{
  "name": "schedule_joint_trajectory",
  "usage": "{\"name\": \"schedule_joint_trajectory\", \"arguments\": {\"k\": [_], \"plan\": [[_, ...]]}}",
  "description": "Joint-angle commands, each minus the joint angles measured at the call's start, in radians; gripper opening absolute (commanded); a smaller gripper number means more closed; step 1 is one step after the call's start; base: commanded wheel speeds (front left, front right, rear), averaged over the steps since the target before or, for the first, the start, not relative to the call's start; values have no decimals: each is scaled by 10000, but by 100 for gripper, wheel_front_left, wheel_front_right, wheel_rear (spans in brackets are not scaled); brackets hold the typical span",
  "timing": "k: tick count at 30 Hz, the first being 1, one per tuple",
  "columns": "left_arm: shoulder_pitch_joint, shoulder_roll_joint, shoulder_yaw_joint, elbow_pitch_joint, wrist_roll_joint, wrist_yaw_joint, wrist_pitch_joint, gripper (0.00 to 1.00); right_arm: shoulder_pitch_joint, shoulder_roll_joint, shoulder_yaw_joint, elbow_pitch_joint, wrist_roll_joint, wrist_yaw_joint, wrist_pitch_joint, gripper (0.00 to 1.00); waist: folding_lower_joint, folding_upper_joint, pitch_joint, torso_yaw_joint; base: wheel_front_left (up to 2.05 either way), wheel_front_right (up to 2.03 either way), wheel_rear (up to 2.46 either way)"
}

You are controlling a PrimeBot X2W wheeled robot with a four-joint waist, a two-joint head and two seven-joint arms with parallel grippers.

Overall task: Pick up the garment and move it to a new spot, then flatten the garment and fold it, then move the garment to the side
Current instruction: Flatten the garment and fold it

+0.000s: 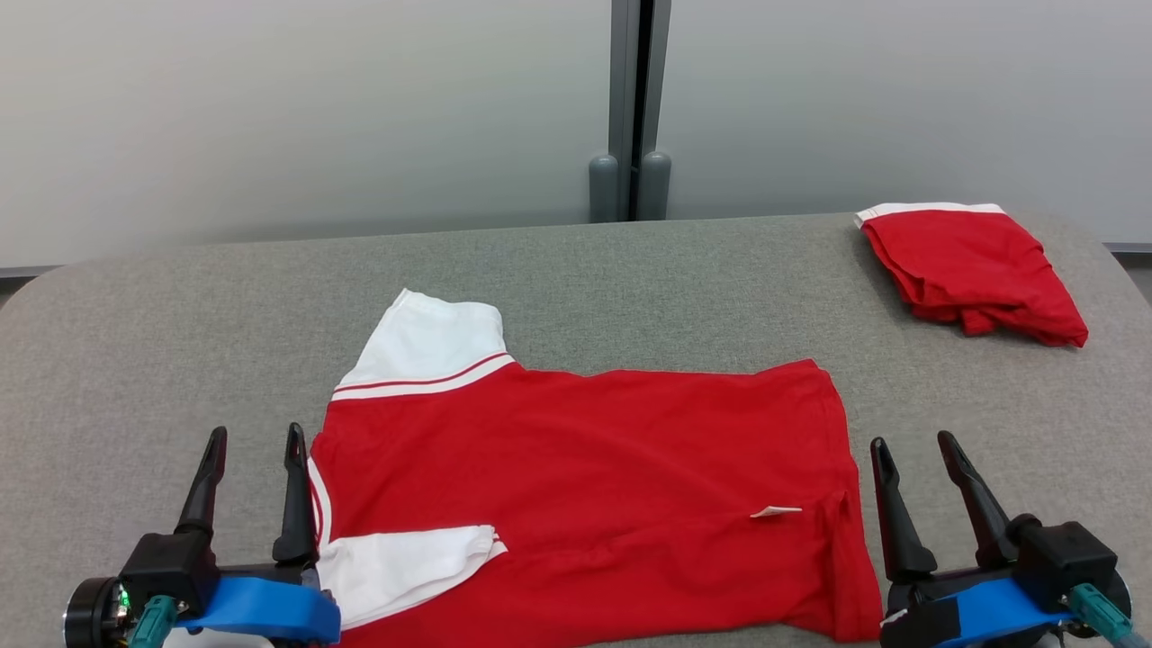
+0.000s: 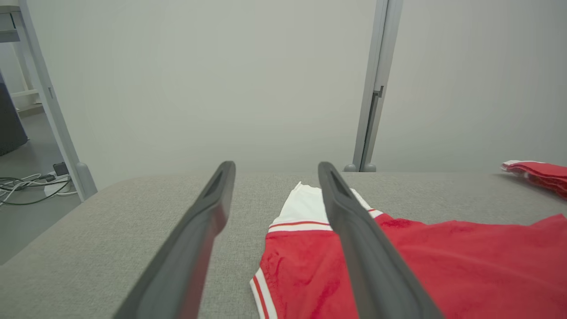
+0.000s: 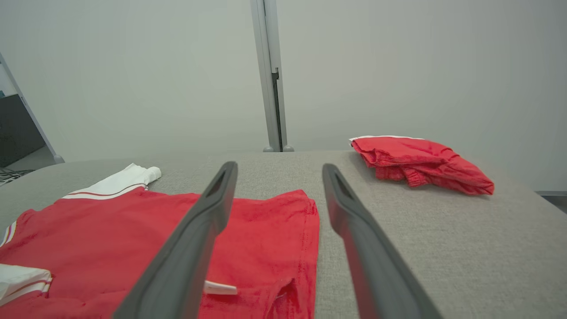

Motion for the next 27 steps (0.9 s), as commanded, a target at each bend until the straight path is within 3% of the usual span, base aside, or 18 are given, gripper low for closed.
{"name": "schedule_joint_trajectory", "arguments": {"k": [1, 27], "plan": [[-69, 51, -9, 110, 121, -63, -45, 100, 101, 53, 18, 18, -116, 5, -46, 100, -1, -2, -13, 20, 0, 0, 0], [-132, 136, -53, 633, 331, -66, -46, 100, 217, 189, -30, 295, -502, 6, 360, 100, -1, -2, -53, 121, 0, 0, 0]]}}
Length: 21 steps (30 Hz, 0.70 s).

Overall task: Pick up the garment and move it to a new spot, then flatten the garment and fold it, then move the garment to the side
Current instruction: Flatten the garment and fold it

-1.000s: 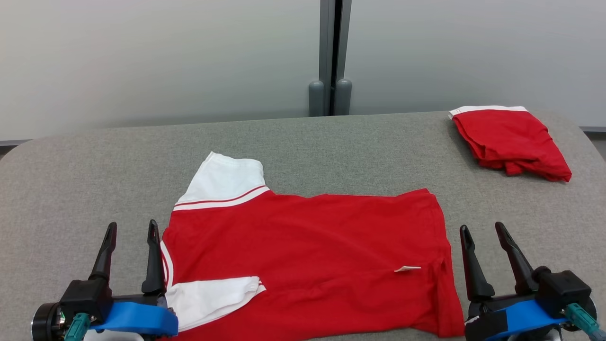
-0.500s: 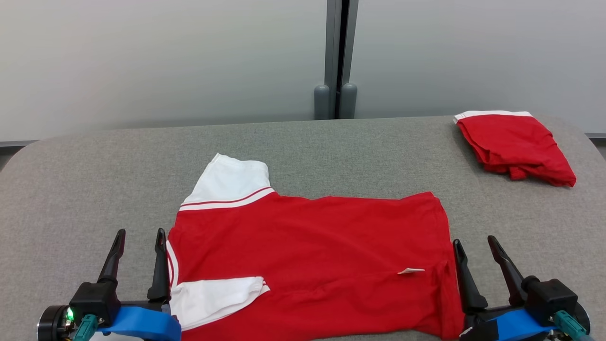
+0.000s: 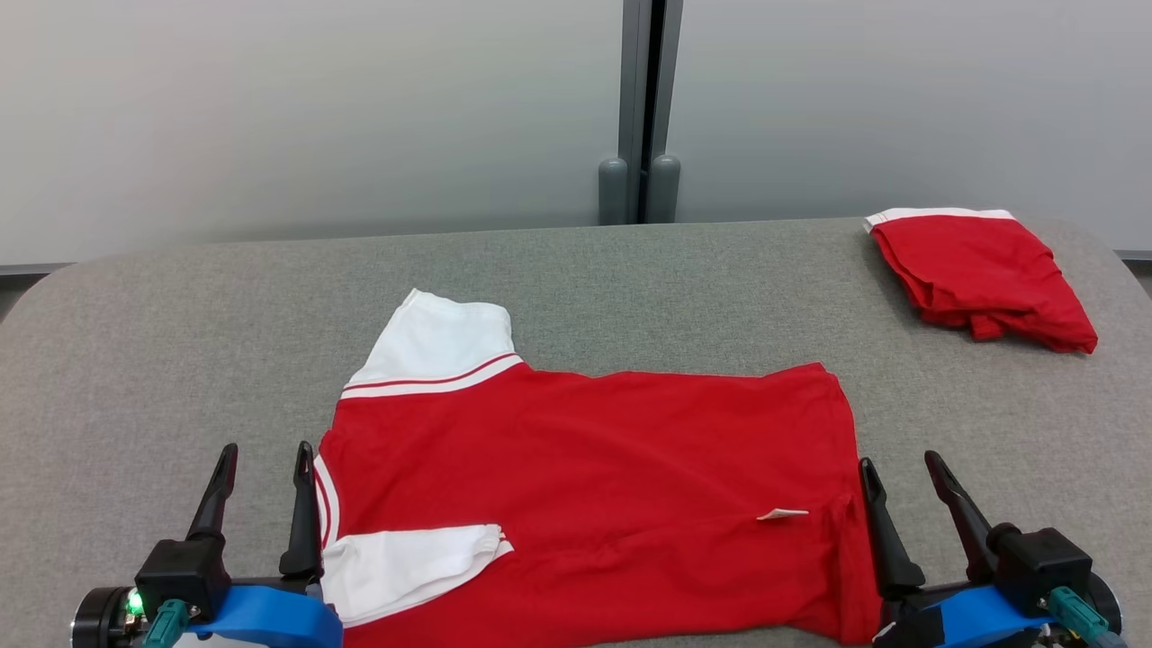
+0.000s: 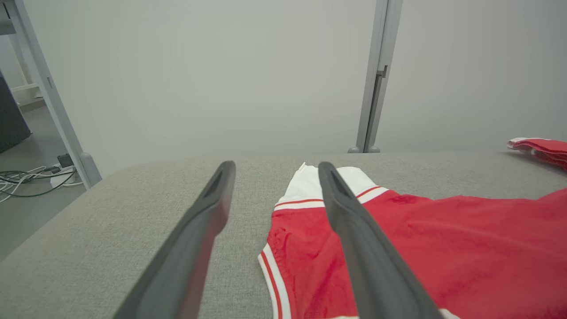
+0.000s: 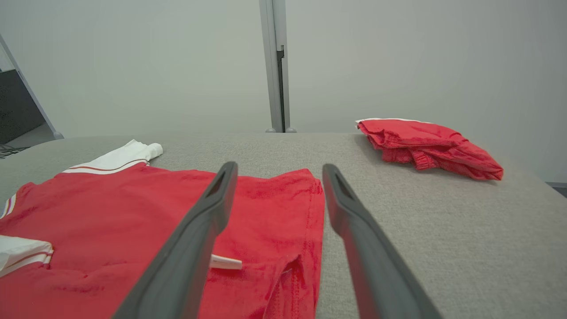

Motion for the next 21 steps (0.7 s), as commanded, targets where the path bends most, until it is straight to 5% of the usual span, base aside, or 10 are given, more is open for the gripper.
{"name": "schedule_joint_trajectory", "arguments": {"k": [1, 9, 21], "plan": [[-138, 59, 30, 34, 12, 21, -44, 100, 65, 25, -26, 15, -9, 6, 40, 100, 0, 0, 14, -6, 0, 0, 0], [-1098, 236, 32, 507, -300, -147, -14, 100, -695, -218, -60, 49, -84, 6, 295, 100, 0, 0, 302, -74, 0, 0, 0], [-5533, 1378, -867, 1859, -1141, -429, 1255, 100, -3963, -1317, 622, 626, 104, 6, 1495, 100, 0, 0, 2233, -562, 0, 0, 0]]}}
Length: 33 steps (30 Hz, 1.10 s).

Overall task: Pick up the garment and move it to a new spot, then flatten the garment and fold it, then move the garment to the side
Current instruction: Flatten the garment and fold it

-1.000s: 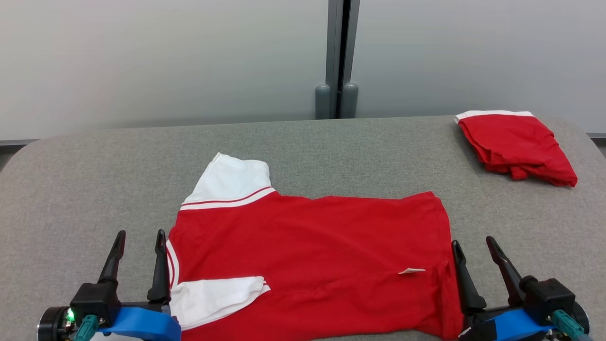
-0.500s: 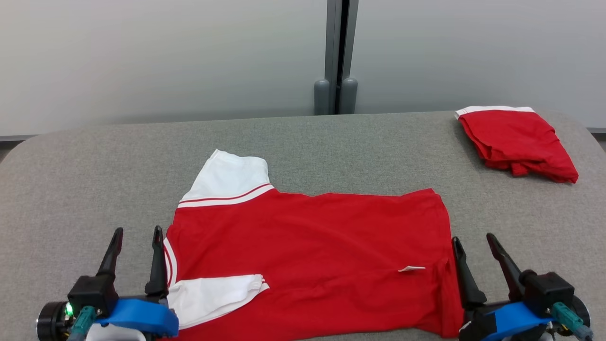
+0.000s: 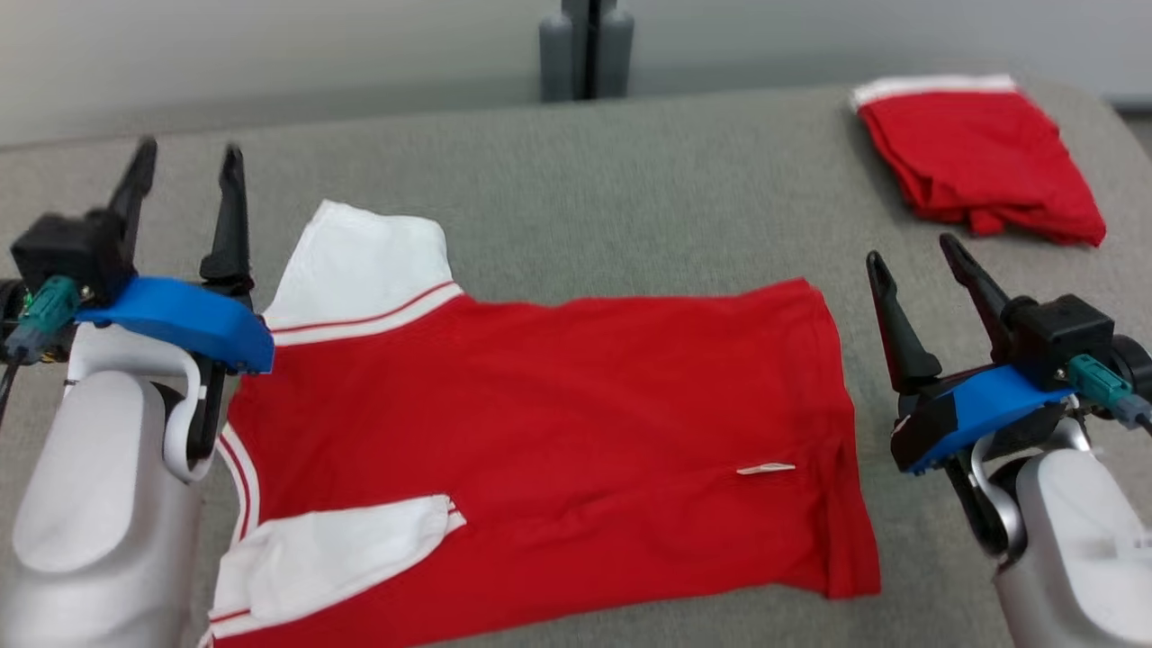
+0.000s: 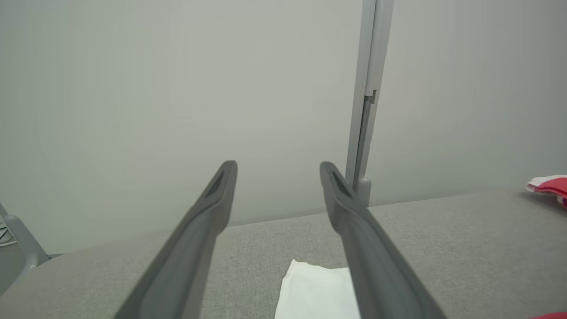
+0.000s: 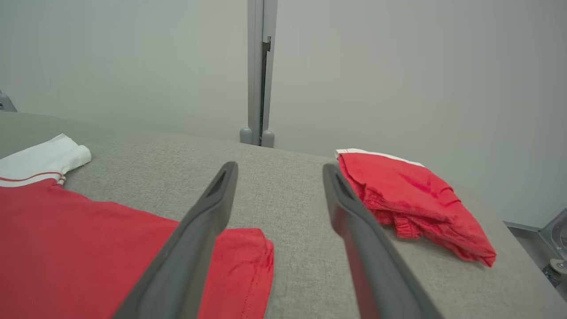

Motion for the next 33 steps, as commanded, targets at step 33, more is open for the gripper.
{"name": "schedule_joint_trajectory", "arguments": {"k": [33], "plan": [[-4392, 2110, -5354, 4011, -5567, -56, 2785, 100, -3262, -635, 1660, 1550, 875, 4, 74, 100, -2, 0, 3154, -832, 0, 0, 0]]}}
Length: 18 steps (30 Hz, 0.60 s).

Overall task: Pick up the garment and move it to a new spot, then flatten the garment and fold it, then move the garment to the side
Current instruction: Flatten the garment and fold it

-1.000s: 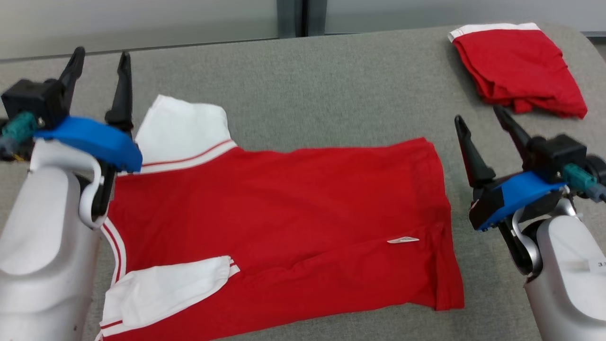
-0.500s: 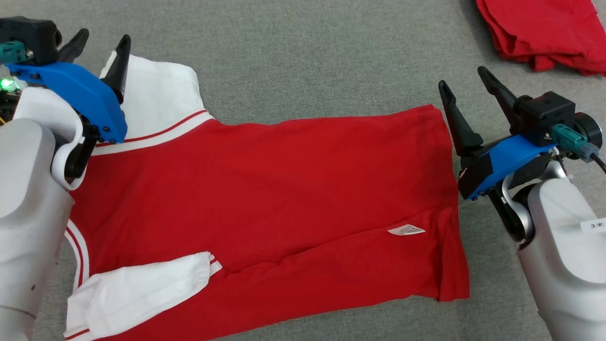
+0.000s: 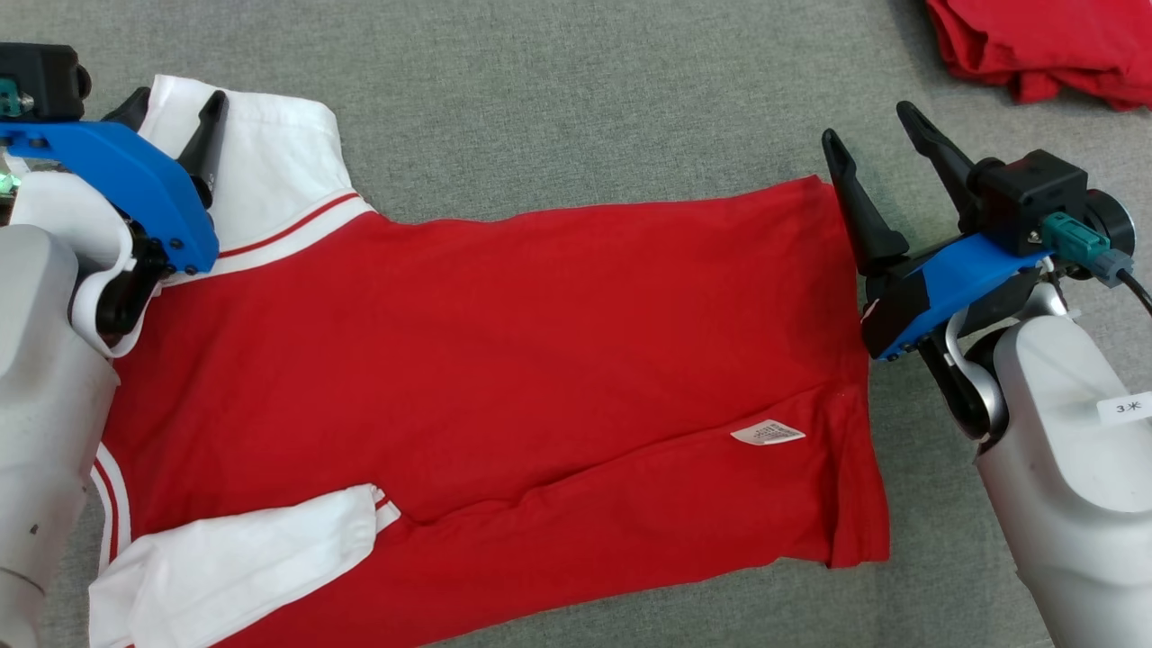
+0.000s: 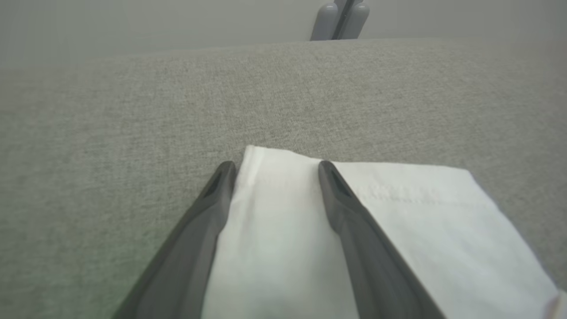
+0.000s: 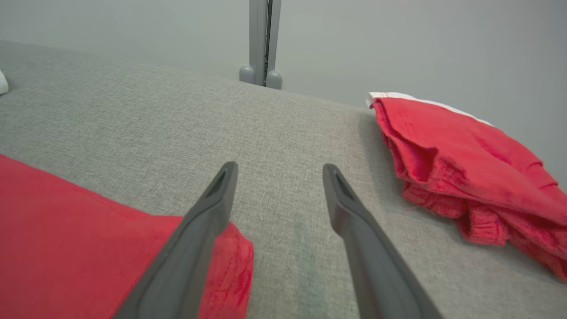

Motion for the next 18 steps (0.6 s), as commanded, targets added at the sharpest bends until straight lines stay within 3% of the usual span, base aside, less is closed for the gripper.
{"name": "schedule_joint_trajectory", "arguments": {"k": [1, 6, 7, 8, 9, 10, 18], "plan": [[19, -15, -89, 191, -234, -10, 84, 100, -158, -36, 37, 58, 29, 4, -66, 100, 1, -2, 20, -18, 0, 0, 0], [130, -231, -364, 383, -1007, -10, 585, 100, -250, -40, 120, 227, 116, 2, -53, 100, 1, -2, 30, -34, 0, 0, 0], [147, -223, -478, 396, -1051, -10, 631, 89, -262, -45, 145, 265, 132, 2, -49, 100, 1, -2, 20, -36, 0, 0, 0], [158, -204, -547, 407, -1123, -10, 630, 62, -270, -51, 165, 293, 141, 2, -49, 100, 1, -2, 3, -35, 0, 0, 0], [179, -190, -611, 428, -1164, -10, 595, 18, -277, -61, 191, 328, 168, 2, -34, 100, 1, -2, -23, -34, 0, 0, 0], [194, -174, -693, 442, -1198, -10, 546, 0, -266, -71, 245, 353, 251, 4, 3, 100, 1, -2, -52, -30, 0, 0, 0], [84, -115, -1178, 288, -1372, -10, -197, 0, -151, -507, 700, 476, 1105, 4, 674, 100, 1, -2, -331, 151, 0, 0, 0]]}}
